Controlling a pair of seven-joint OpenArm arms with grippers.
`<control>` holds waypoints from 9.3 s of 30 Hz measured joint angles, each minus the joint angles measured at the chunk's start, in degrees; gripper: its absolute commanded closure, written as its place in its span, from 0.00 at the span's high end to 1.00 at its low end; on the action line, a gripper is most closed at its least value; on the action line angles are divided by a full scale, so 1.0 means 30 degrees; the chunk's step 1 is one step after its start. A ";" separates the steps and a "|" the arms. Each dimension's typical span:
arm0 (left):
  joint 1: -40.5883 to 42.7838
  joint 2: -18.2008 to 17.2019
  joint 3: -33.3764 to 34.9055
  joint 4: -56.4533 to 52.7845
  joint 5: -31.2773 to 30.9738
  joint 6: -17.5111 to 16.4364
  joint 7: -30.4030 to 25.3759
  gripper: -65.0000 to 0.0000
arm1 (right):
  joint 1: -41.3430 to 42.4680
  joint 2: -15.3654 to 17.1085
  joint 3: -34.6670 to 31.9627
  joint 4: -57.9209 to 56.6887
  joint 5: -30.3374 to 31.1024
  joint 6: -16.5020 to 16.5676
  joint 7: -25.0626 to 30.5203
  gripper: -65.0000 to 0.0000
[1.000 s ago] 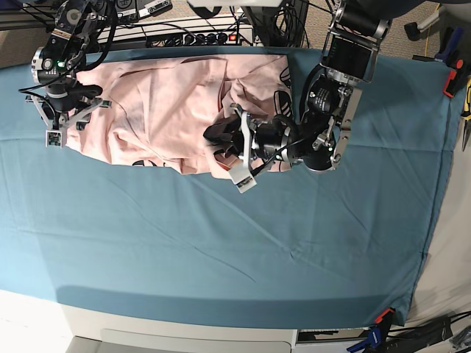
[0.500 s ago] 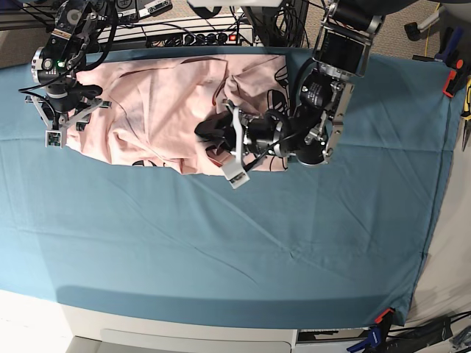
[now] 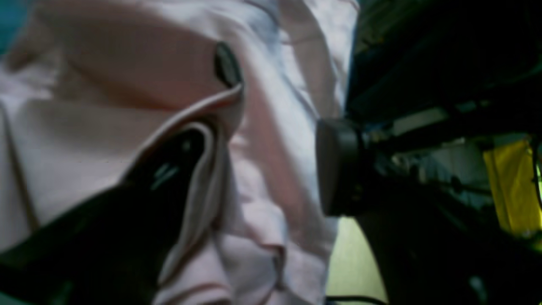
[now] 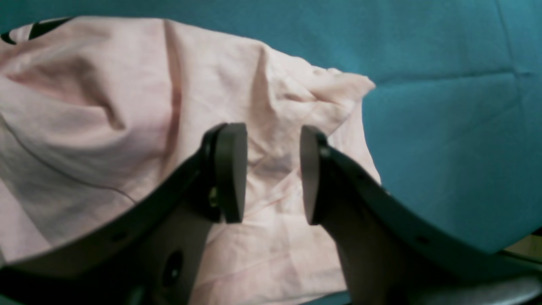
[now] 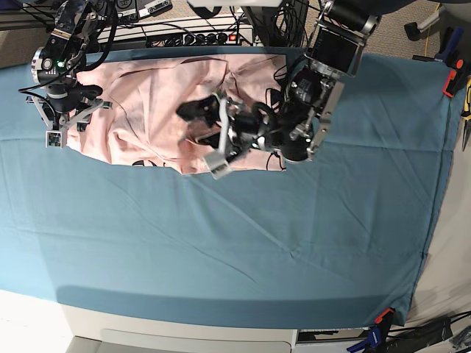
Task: Fold the T-shirt properly
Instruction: 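Drag the held strip end with the left gripper toward the right gripper, then lower the folded end onto the shirt, open the left gripper, lift away, then move the left gripper onto the folded shirt end and grasp it, then move the right gripper to the shirt end opposite the left gripper and grasp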
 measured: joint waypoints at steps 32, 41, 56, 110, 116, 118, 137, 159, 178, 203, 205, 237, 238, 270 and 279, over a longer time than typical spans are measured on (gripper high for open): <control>-0.3803 -0.3519 -0.3249 0.0044 0.0087 0.0168 0.2011 0.00 | 0.0000 0.0000 0.0000 0.0000 -0.0007 -0.0007 0.0036 0.33; -0.1698 -0.2506 -0.3198 0.0036 0.1144 0.1086 0.1144 0.00 | 0.0000 0.0000 0.0000 0.0000 0.0000 0.0000 0.0240 0.33; -0.1763 -0.0743 -0.0896 0.0036 0.3985 0.1836 -0.0546 0.00 | 0.0007 0.0000 0.0000 0.0000 0.0000 -0.0007 0.0233 0.33; 0.1894 -0.2805 -0.2616 0.4524 0.6586 0.6120 0.0714 0.00 | 0.0000 -0.0044 0.0000 -0.0007 0.0000 -0.0007 0.0437 0.33; 0.2710 -0.2805 -0.2616 0.4554 0.6244 0.6186 0.0415 0.00 | 0.0000 -0.0044 0.0000 0.0000 0.0000 -0.0007 0.0430 0.33; 0.2805 -0.2812 -0.2616 0.4554 0.5923 0.6186 0.0452 0.00 | 0.0000 -0.0044 0.0000 0.0000 0.0000 -0.0007 0.0430 0.33; 0.2812 -0.2018 -0.2404 0.4794 0.3548 0.4226 0.0525 0.00 | 0.0007 -0.0044 0.0000 0.0000 0.0000 0.0000 0.0437 0.33; 0.3271 -0.0925 -0.0729 0.4765 0.6921 0.6244 -0.0576 0.00 | 0.0000 -0.0044 0.0000 0.0000 0.0495 -0.0015 0.0495 0.33; 0.2900 -0.0590 0.1749 0.4765 0.2965 0.1989 0.0124 0.00 | 0.0007 -0.0044 0.0000 -0.0007 0.0495 -0.0007 0.0503 0.33; 0.2229 -0.1902 0.1756 0.4765 0.3912 0.1064 0.1086 0.31 | 0.2652 0.7082 0.8189 -0.9092 1.0477 0.2958 -0.3577 0.63; 0.2222 -0.1902 0.1756 0.4765 0.3920 0.1064 0.1086 0.31 | 0.3446 0.7854 0.8138 -1.1438 1.3566 0.4291 -0.4750 0.63; 0.2266 -0.1902 0.1763 0.4765 0.4401 0.1064 0.0860 0.31 | 0.5559 1.0732 0.0619 -2.2484 2.2593 0.7737 -0.6579 0.63; 0.2266 -0.1909 0.1763 0.4765 0.4408 0.1064 0.0860 0.31 | 0.5552 1.0724 0.0619 -2.2491 2.2892 0.7694 -0.6586 0.63; 0.2266 -0.1902 0.1763 0.4765 0.4408 0.1064 0.0590 0.31 | 0.5297 1.0426 0.0495 -2.2607 2.5376 0.7657 -0.7023 0.63; 0.2259 -0.1902 0.1763 0.4765 0.4401 0.1064 0.0576 0.31 | 0.5450 0.9027 0.0561 -2.2571 2.6192 0.7694 -0.6710 0.63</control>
